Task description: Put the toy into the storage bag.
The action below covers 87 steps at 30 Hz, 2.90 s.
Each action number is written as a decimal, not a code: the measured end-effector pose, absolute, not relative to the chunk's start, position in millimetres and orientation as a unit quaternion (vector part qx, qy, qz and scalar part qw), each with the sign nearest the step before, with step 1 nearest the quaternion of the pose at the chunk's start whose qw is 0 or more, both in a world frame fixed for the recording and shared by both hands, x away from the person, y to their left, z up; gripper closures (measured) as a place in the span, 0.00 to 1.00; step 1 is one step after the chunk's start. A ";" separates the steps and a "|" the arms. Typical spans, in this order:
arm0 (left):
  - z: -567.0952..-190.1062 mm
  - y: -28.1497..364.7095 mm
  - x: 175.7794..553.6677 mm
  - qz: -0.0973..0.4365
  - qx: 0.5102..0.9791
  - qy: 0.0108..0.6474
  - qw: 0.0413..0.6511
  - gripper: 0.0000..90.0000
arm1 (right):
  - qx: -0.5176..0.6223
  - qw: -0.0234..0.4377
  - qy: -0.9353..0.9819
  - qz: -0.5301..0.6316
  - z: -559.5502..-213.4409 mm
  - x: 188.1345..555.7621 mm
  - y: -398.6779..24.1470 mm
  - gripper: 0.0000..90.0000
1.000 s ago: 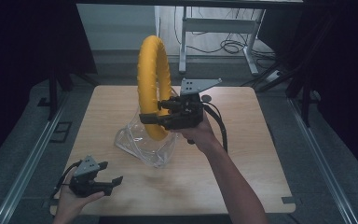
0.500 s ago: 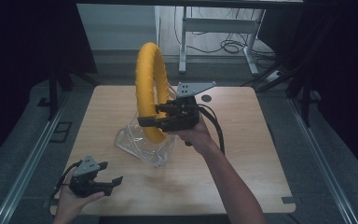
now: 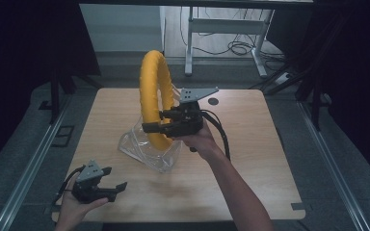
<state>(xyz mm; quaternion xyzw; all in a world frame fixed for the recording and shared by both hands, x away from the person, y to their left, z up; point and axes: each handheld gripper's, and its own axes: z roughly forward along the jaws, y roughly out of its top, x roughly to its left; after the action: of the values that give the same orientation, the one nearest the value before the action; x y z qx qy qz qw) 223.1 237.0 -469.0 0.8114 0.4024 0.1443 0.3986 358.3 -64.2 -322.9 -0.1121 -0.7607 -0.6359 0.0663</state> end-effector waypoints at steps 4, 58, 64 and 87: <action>-468.8 237.9 222.9 0.145 0.810 0.404 0.398 0.21 | -0.118 0.074 -0.762 -0.633 -333.5 363.5 -61.9 0.56; -469.5 237.3 222.1 0.144 0.811 0.406 0.397 0.21 | -0.185 0.056 -0.768 -0.610 -396.3 381.7 -67.1 0.45; -469.4 237.4 222.1 0.144 0.811 0.406 0.397 0.21 | -0.198 0.025 -0.776 -0.598 -396.6 377.1 -69.5 0.32; -470.0 236.7 222.3 0.143 0.811 0.405 0.397 0.21 | -0.221 -0.003 -0.770 -0.599 -398.3 368.7 -106.9 0.27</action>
<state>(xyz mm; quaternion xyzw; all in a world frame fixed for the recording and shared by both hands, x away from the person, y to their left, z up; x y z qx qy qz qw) 222.3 236.7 -470.0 0.8114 0.4048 0.1435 0.3965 368.7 -106.9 -398.3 -0.2213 -0.7696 -0.5989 -0.0026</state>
